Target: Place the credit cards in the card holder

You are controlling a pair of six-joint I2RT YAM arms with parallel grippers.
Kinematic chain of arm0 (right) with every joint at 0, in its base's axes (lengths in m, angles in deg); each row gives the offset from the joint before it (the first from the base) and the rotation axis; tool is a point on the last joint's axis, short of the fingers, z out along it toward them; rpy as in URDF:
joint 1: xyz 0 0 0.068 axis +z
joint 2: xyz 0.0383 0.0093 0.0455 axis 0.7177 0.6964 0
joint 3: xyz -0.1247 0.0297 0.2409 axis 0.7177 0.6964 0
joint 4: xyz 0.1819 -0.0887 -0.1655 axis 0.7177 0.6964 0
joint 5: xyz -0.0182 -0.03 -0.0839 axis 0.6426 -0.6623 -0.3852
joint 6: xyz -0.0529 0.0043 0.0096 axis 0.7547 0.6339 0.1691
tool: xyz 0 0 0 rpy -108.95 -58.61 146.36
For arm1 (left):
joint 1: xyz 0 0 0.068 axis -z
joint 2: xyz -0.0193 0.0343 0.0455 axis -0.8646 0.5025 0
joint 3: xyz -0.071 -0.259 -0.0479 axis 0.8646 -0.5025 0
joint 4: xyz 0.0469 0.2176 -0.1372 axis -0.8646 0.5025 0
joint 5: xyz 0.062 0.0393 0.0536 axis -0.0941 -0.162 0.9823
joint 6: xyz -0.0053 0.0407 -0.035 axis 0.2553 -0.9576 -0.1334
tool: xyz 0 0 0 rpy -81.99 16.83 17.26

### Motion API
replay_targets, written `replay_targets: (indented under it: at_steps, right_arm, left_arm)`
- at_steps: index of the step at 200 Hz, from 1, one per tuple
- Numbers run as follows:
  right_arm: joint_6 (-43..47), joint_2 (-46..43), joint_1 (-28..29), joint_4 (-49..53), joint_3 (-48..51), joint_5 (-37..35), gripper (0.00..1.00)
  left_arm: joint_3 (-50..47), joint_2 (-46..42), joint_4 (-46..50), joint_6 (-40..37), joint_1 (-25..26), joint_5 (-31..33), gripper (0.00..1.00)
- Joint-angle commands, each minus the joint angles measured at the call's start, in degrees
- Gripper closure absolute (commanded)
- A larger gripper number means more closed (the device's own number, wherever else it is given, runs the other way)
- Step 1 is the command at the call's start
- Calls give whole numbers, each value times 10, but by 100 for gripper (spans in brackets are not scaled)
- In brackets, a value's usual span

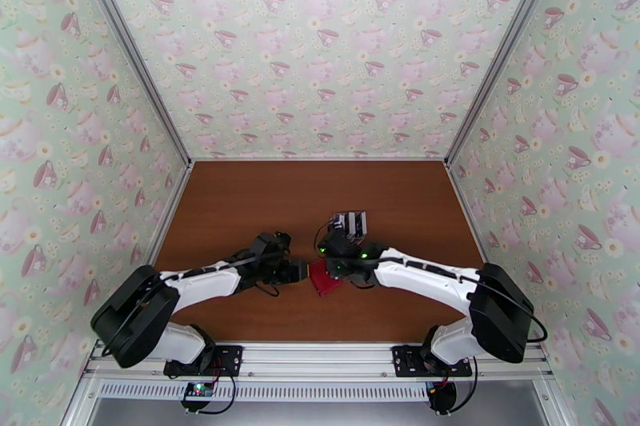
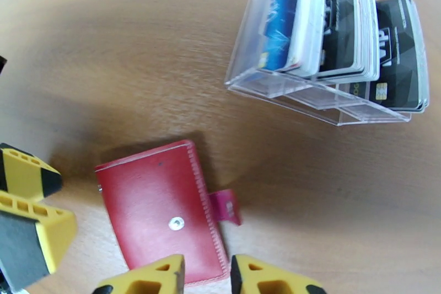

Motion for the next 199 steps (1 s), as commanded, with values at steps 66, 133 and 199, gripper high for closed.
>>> replay_targets:
  at_steps: [66, 133, 199]
  right_arm:
    - [36, -28, -78, -62, 46, 109, 78]
    - [38, -25, -90, -68, 54, 128, 83]
    - [33, -22, -104, -74, 70, 138, 84]
  left_arm:
    - [89, 100, 13, -24, 11, -14, 42]
    - [136, 143, 33, -39, 20, -25, 53]
    - [199, 192, 55, -66, 19, -33, 53]
